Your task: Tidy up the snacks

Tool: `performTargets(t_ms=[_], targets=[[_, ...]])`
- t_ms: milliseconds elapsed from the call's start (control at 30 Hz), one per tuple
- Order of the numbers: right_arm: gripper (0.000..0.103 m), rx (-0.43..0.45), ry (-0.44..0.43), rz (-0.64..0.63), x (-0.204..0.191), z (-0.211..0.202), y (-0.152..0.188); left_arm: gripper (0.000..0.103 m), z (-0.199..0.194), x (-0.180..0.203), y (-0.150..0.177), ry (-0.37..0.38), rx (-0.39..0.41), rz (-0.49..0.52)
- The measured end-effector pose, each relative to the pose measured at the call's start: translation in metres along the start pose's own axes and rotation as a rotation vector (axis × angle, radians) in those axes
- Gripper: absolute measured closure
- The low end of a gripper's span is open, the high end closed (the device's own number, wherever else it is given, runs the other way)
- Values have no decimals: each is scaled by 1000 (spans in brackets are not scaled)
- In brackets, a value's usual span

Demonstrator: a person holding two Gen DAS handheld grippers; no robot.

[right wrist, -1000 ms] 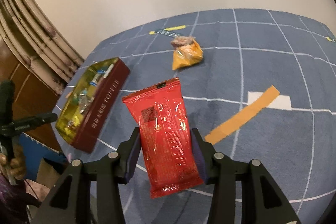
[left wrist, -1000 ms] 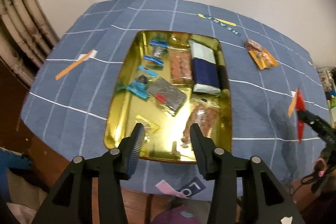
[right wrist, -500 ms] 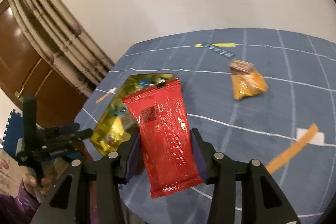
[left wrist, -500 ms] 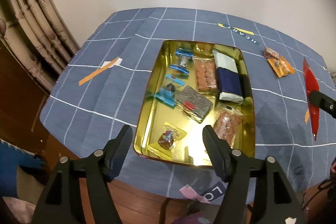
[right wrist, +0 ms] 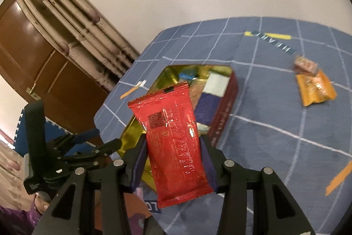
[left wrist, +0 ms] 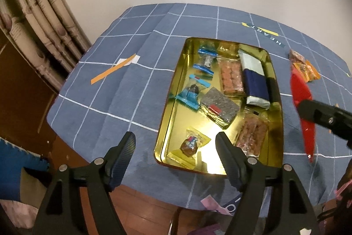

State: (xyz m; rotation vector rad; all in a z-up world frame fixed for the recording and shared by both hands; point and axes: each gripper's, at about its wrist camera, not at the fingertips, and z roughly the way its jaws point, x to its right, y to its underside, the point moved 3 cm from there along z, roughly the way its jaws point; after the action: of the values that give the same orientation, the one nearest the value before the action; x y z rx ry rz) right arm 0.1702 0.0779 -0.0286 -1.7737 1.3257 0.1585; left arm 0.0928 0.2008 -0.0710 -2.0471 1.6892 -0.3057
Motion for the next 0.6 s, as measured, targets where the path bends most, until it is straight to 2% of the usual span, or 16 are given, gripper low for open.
performTargets(t_ms=[167,433,600], targets=[[56,-42,-20,0,-11,26,-1,31,5,-11,-1,-17,-11,-32],[56,-88,-21,-28,-27,63,-10,31,3,-48,-11,-126,28,-118],[56,-114,-15,-54,-39,81,-11,28,6,-63,-13,-130,18,-170]])
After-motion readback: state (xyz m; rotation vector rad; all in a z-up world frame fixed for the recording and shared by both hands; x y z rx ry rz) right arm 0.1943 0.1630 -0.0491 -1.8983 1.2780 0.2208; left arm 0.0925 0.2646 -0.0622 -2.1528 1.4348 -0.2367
